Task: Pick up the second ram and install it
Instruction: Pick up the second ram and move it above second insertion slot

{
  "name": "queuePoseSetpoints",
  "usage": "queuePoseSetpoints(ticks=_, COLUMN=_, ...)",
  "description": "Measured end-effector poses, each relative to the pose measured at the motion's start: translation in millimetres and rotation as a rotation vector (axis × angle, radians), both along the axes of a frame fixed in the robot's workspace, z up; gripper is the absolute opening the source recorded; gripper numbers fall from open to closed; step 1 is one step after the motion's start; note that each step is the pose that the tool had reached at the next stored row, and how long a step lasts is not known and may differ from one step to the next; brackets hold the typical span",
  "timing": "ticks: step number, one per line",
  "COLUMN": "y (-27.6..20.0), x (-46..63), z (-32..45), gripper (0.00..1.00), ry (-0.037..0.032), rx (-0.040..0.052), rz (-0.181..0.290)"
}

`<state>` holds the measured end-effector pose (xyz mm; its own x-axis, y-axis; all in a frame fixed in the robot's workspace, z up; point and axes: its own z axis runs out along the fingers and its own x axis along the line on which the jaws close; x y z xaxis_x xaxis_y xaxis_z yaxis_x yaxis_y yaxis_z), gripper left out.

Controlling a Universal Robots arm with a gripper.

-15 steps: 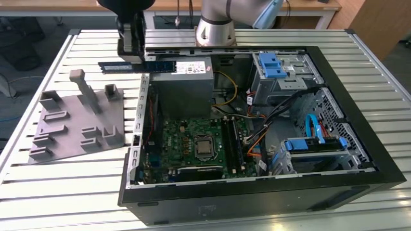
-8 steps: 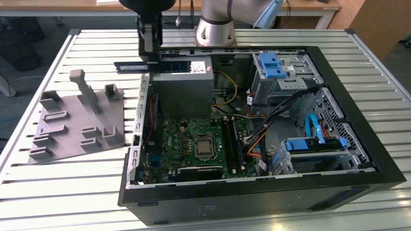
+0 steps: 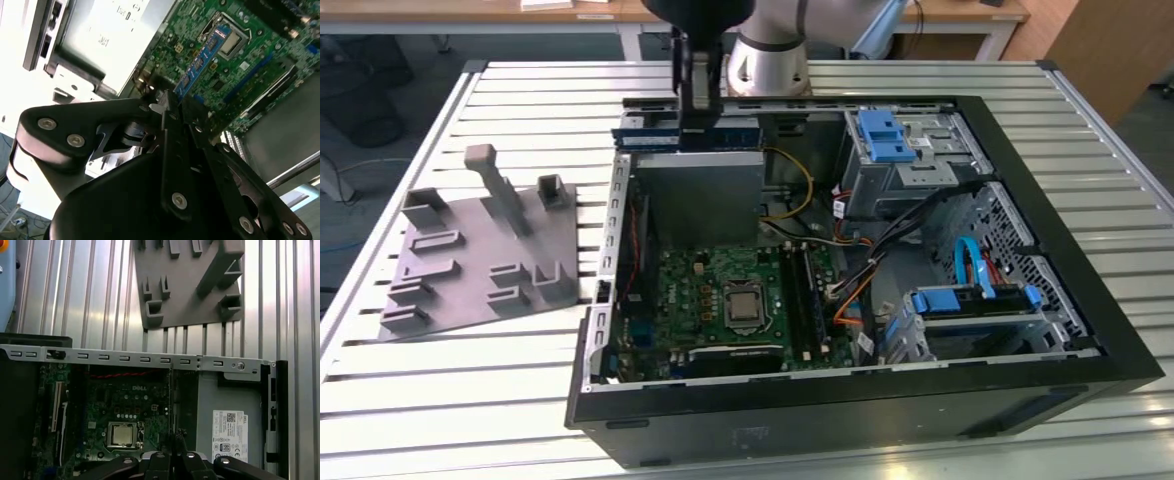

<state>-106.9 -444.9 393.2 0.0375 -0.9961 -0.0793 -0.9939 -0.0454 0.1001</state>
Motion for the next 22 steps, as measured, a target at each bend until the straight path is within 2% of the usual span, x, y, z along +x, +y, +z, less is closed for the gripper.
queuePoseSetpoints(ticks=15, y=0.0, x=68.2, z=-3.0, gripper=0.14, ry=0.012, rx=0.0001, rz=0.0)
queuePoseSetpoints(ticks=18, y=-1.8, x=75.0, z=-3.3, gripper=0.14, ry=0.0136, rx=-0.0001, rz=0.0)
queuePoseSetpoints(ticks=22, y=-8.6, x=78.3, z=-3.8, gripper=0.14, ry=0.014, rx=0.0001, rz=0.0)
